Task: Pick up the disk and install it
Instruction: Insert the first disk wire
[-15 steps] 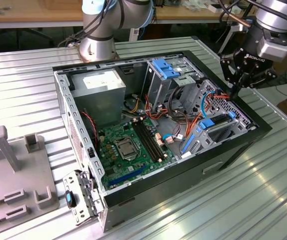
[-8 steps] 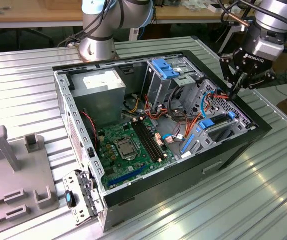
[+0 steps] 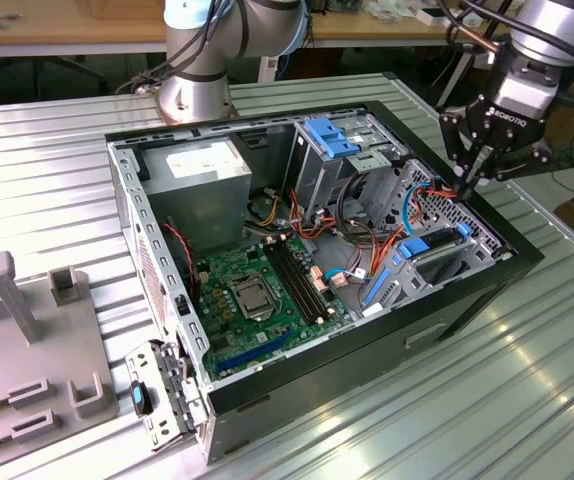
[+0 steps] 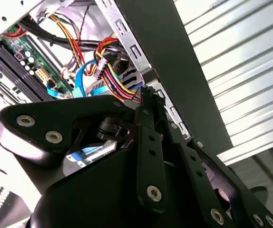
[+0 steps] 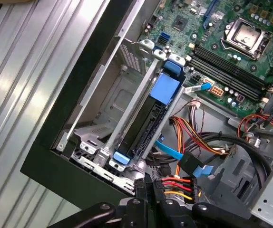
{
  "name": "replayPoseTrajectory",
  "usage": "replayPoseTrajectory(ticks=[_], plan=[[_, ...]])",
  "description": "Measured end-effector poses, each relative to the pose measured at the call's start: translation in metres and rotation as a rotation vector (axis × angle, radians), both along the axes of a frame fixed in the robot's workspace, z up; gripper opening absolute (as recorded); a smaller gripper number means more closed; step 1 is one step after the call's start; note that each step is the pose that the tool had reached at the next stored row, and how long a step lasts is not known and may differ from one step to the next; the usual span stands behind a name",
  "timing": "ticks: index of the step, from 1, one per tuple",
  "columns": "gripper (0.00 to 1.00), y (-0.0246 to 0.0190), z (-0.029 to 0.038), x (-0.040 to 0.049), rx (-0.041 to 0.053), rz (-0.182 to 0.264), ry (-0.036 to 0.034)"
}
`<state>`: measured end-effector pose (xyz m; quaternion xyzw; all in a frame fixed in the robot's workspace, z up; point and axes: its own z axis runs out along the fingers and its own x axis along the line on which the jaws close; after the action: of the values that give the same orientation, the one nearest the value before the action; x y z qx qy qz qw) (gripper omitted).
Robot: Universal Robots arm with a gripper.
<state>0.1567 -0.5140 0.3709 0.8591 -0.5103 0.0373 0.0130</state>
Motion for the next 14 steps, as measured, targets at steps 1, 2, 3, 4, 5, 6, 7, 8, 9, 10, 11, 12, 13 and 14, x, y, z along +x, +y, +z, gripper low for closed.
replayPoseTrajectory(ticks=[1, 2, 3, 4, 5, 6, 7, 8, 9, 10, 11, 12, 13, 14], plan=[[0.17, 0.0, -0.0001, 0.0, -0.0001, -0.019, 0.0], [0.17, 0.0, -0.0002, 0.0, -0.0001, -0.033, 0.0], [0.17, 0.0, -0.0002, 0.0, -0.0003, -0.048, 0.0], [0.17, 0.0, -0.0004, 0.0, -0.0004, -0.068, 0.0], [0.17, 0.0, -0.0008, 0.0, -0.0007, -0.096, 0.0], [0.17, 0.0, -0.001, 0.0, -0.0011, -0.126, 0.0], [0.17, 0.0, -0.0012, 0.0, -0.0011, -0.151, 0.0], [0.17, 0.0, -0.0013, -0.0007, -0.0008, -0.157, 0.0], [0.17, 0.0001, -0.0013, -0.0029, -0.0008, -0.157, 0.0001], [0.17, 0.0, -0.0012, -0.0111, -0.0011, -0.158, -0.0008], [0.17, 0.0, -0.0015, -0.0117, -0.0015, -0.167, -0.0011], [0.17, 0.0, -0.0016, -0.0118, -0.002, -0.189, -0.0012], [0.17, 0.0, -0.0017, -0.0118, -0.0022, -0.2, -0.0011], [0.17, 0.0, -0.0019, -0.0118, -0.0026, -0.226, -0.0011]])
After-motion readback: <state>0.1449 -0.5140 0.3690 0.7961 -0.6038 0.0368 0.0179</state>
